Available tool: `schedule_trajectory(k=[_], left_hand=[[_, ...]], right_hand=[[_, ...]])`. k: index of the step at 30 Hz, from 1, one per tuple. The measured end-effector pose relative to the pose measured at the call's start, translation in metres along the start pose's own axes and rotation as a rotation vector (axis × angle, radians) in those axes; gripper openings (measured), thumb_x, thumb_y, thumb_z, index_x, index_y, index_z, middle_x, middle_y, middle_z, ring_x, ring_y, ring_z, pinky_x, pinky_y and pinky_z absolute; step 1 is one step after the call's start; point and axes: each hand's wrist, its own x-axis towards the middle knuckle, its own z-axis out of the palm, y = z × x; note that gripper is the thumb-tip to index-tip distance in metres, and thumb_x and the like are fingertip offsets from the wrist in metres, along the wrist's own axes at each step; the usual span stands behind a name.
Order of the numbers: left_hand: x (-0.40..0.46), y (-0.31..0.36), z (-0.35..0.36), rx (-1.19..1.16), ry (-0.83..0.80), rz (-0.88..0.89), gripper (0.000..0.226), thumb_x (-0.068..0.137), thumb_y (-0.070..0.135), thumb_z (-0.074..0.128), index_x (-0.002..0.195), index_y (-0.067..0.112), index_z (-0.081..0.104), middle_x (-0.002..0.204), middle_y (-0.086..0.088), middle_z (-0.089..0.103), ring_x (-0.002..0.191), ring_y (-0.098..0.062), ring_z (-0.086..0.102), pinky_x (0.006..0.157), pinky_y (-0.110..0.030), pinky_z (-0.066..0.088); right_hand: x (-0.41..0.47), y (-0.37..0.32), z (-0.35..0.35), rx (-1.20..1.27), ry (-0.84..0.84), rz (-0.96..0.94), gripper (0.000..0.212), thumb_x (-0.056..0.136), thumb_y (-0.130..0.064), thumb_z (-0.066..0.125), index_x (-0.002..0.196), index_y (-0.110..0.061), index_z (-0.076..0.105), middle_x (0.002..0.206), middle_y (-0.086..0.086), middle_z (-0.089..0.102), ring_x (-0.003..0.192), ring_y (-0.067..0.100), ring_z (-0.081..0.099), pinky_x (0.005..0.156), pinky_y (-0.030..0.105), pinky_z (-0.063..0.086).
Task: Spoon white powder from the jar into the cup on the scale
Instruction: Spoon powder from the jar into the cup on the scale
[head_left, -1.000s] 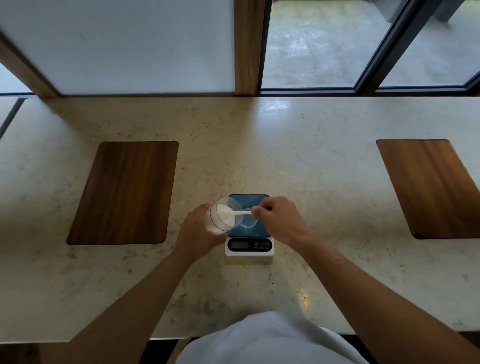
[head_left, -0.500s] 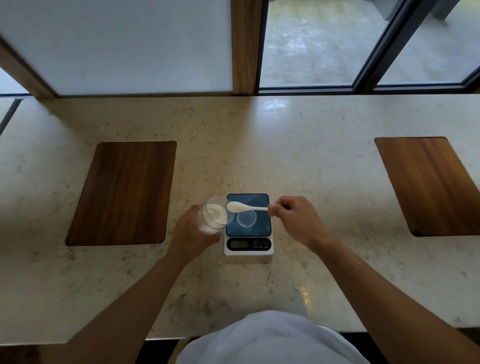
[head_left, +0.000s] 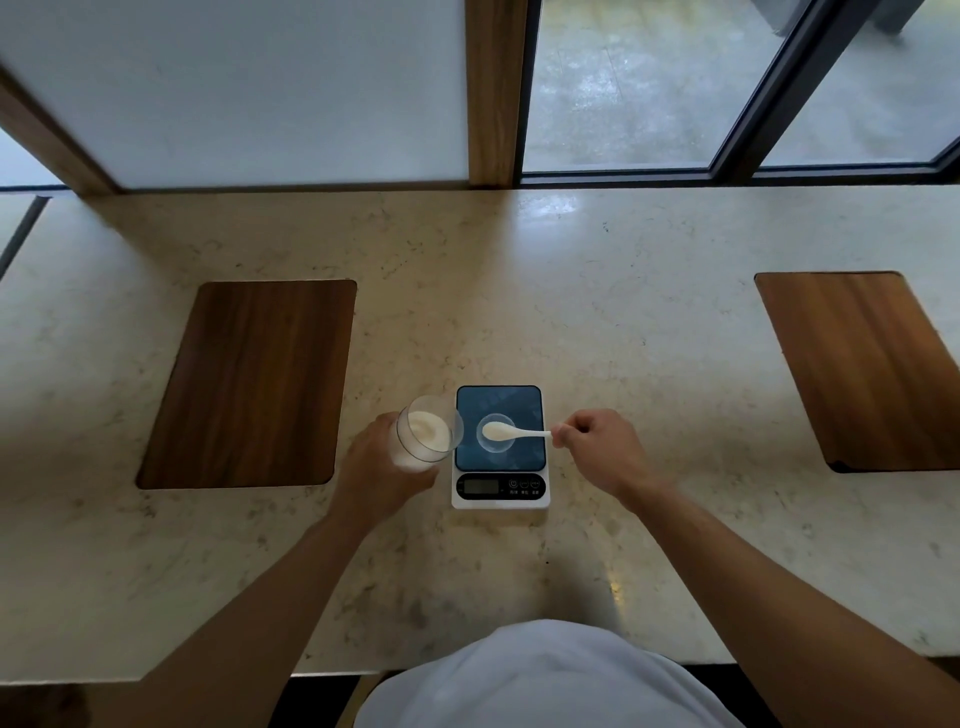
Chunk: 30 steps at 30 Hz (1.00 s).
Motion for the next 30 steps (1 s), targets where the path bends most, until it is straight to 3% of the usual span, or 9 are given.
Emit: schedule_trajectory(k=[8,16,20,30], left_hand=[[-0.002,0.001,-0.001,-0.003,-0.01,-0.015,0.073,0.053,0.026,0.092,0.117,0.017,0.057,0.103,0.003,0.062,0.087,-0.015,0.058,0.073,-0.026,0.043],[-0.001,0.002,0.002,-0.019,-0.046,-0.032,0.075,0.053,0.026,0.091,0.118,0.021,0.055,0.103,0.008,0.061,0.087,-0.009,0.056,0.069,-0.01,0.035],[0.0,0.004,0.002,-0.013,-0.043,-0.025,0.075,0.053,0.027,0.091,0.118,0.021,0.055,0.103,0.006,0.061,0.088,-0.012,0.057,0.069,-0.018,0.038],[-0.001,0.0,0.004,0.003,-0.05,-0.029,0.077,0.052,0.031,0.092,0.119,0.021,0.054,0.103,0.011,0.059,0.086,-0.009,0.056,0.068,-0.008,0.033]], right_hand=[[0.011,0.006,0.008,-0.058,0.006,0.048,0.025,0.094,-0.026,0.059,0.078,-0.014,0.074,0.062,0.001,0.065,0.051,0.009,0.051,0.048,0.022,0.036],[0.018,0.006,0.013,-0.09,-0.005,0.054,0.026,0.094,-0.027,0.058,0.078,-0.014,0.074,0.069,0.002,0.069,0.059,0.014,0.059,0.051,0.025,0.044],[0.019,0.003,0.012,-0.101,-0.005,0.042,0.028,0.095,-0.027,0.057,0.077,-0.013,0.073,0.064,0.003,0.067,0.052,0.012,0.053,0.049,0.024,0.041],[0.02,-0.014,0.017,-0.178,-0.015,-0.006,0.025,0.097,-0.024,0.056,0.082,-0.011,0.072,0.066,0.0,0.065,0.054,0.01,0.055,0.047,0.02,0.035]])
